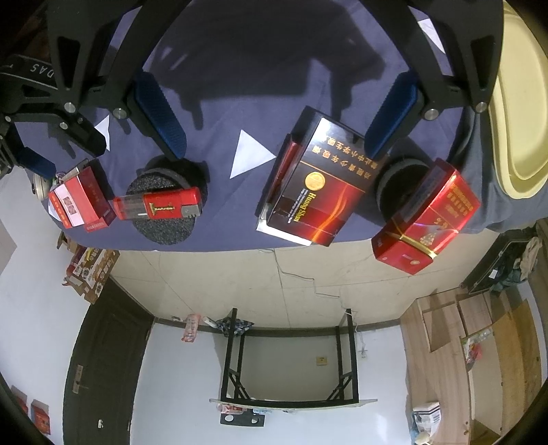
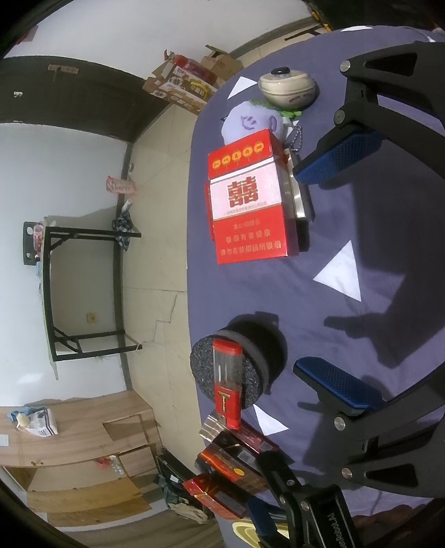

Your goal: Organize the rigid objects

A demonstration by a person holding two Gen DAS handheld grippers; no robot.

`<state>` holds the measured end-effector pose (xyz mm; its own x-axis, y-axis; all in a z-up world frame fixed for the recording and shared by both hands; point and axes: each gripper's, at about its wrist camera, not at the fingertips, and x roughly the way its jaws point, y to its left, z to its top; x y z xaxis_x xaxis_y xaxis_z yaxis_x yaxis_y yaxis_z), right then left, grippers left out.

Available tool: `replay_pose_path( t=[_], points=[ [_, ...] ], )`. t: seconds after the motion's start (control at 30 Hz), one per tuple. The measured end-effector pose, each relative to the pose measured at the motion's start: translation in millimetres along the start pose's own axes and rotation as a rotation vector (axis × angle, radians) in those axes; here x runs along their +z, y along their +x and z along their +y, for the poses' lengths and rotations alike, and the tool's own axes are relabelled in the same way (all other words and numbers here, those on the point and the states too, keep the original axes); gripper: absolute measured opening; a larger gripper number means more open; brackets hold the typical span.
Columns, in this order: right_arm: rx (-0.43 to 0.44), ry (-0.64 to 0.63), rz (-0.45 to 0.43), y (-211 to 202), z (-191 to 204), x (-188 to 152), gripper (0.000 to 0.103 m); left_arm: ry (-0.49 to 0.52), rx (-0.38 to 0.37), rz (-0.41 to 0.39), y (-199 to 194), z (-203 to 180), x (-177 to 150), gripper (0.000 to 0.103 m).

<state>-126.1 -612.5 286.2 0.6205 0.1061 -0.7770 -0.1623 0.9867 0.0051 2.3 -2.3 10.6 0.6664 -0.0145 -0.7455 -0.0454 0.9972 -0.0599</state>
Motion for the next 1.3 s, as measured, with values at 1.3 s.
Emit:
replay_pose_path(
  t=[1.3],
  points=[
    [0.008,-0.012,0.03,8.0,3.3,-0.4,0.103,0.022,0.001,0.008,5.5,-7.8,-1.7,0.103]
  ],
)
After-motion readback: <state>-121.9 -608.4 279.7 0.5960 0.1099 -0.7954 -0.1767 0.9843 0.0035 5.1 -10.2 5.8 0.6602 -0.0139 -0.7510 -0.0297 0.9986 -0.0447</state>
